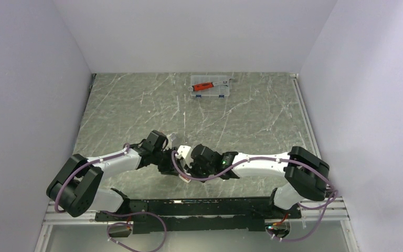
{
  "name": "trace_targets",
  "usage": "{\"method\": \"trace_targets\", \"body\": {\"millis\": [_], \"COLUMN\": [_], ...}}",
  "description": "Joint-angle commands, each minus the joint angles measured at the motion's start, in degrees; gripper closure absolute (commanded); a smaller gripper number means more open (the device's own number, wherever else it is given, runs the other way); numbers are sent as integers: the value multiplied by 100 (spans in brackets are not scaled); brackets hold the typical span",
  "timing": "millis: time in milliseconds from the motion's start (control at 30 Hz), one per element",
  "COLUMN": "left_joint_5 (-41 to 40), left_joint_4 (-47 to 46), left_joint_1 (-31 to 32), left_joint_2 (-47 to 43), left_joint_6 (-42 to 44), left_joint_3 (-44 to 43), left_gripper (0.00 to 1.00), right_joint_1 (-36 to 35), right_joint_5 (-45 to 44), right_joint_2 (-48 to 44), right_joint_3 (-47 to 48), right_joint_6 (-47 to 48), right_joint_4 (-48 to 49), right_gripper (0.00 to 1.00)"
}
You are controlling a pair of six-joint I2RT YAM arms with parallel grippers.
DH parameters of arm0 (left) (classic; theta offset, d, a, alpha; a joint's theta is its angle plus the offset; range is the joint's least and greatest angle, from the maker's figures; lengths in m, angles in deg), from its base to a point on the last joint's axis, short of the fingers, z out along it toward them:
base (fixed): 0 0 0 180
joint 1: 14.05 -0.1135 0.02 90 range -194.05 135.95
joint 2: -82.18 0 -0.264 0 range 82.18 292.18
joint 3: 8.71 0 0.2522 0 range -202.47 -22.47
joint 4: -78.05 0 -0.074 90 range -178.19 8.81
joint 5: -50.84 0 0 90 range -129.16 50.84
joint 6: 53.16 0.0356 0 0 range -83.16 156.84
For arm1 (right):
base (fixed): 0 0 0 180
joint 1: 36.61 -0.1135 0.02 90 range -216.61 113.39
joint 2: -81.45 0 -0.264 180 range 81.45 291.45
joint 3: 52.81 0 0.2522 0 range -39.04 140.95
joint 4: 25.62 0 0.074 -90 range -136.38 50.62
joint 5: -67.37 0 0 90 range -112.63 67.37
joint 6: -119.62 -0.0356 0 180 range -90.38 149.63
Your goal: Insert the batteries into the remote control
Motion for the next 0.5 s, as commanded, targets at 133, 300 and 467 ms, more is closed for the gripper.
{"method": "trace_targets", "body": {"millis": [133, 300, 467], "left_joint_5": [94, 146, 193], "left_joint_4": [-285, -427, -497], "left_joint_1": [0, 1, 1], "left_joint_2": [59, 58, 50], "left_joint_6": [-116, -208, -221], "left_joint_3": [-100, -55, -52], "left_gripper": [54, 55, 59], "right_joint_1": [-63, -158, -265], "right_joint_5": [-301, -508, -801], "right_joint_2": [-420, -392, -357], "right_joint_3": [-92, 71, 218], "right_joint_6": [-454, -677, -850], "right_joint_4": [31, -268, -624], "right_gripper": [100, 100, 100]}}
